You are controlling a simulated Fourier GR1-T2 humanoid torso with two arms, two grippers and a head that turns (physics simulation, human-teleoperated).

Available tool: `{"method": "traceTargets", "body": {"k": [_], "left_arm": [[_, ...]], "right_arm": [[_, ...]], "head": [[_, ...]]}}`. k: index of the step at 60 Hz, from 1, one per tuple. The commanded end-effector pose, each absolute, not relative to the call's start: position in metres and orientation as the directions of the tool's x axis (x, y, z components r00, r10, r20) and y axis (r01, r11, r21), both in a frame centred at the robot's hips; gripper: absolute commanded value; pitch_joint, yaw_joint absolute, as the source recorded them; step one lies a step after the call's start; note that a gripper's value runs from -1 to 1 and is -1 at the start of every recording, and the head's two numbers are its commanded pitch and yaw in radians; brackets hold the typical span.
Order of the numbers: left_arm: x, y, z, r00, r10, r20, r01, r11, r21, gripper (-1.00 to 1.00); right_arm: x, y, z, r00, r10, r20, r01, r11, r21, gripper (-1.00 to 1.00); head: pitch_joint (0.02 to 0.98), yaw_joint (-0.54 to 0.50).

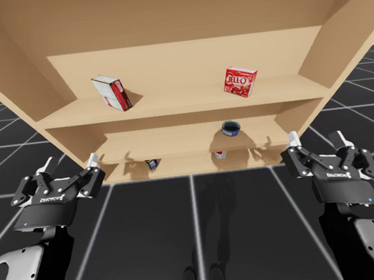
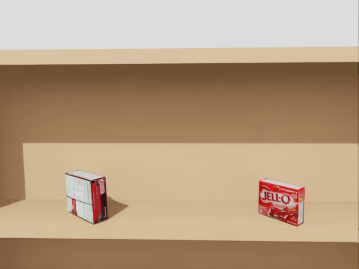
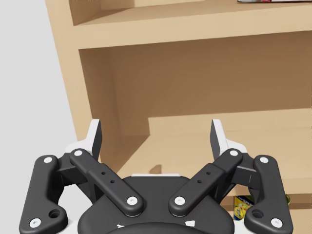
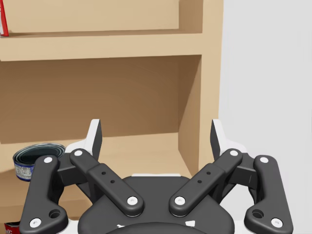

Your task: Look through the shelves, find the tuna can, and take it.

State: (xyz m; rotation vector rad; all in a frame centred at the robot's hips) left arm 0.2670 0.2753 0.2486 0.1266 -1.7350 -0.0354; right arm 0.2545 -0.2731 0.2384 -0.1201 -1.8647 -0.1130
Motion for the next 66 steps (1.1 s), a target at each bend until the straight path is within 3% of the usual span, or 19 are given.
{"method": "traceTargets", "body": {"k": [1, 11, 27, 50, 66], "left_arm": [[0.2663, 0.2743, 0.2492, -0.164, -0.107, 0.981, -0.062, 0.993, 0.098, -1.0], [0.2662, 0.2744, 0.2492, -0.162, -0.108, 0.981, -0.063, 0.993, 0.099, -1.0], [0.2672, 0.2738, 0.2483, -0.153, -0.122, 0.981, -0.066, 0.991, 0.114, -1.0], [0.2685, 0.2668, 0.2447, -0.14, -0.159, 0.977, -0.045, 0.987, 0.154, -1.0], [0.2689, 0.265, 0.2432, -0.136, -0.164, 0.977, -0.038, 0.986, 0.16, -1.0]], "right_arm": [[0.2526, -0.2725, 0.2392, -0.29, -0.011, 0.957, 0.148, 0.987, 0.056, -1.0], [0.2542, -0.274, 0.24, -0.286, -0.012, 0.9582, 0.13, 0.99, 0.051, -1.0], [0.2545, -0.272, 0.2397, -0.278, -0.006, 0.9606, 0.125, 0.991, 0.043, -1.0], [0.2556, -0.2727, 0.2391, -0.277, -0.001, 0.9608, 0.122, 0.992, 0.036, -1.0], [0.2547, -0.2719, 0.2397, -0.28, -0.009, 0.96, 0.11, 0.993, 0.041, -1.0]], "head": [[0.092, 0.03], [0.127, 0.03], [0.289, 0.0], [0.494, -0.22], [0.543, -0.27]]}}
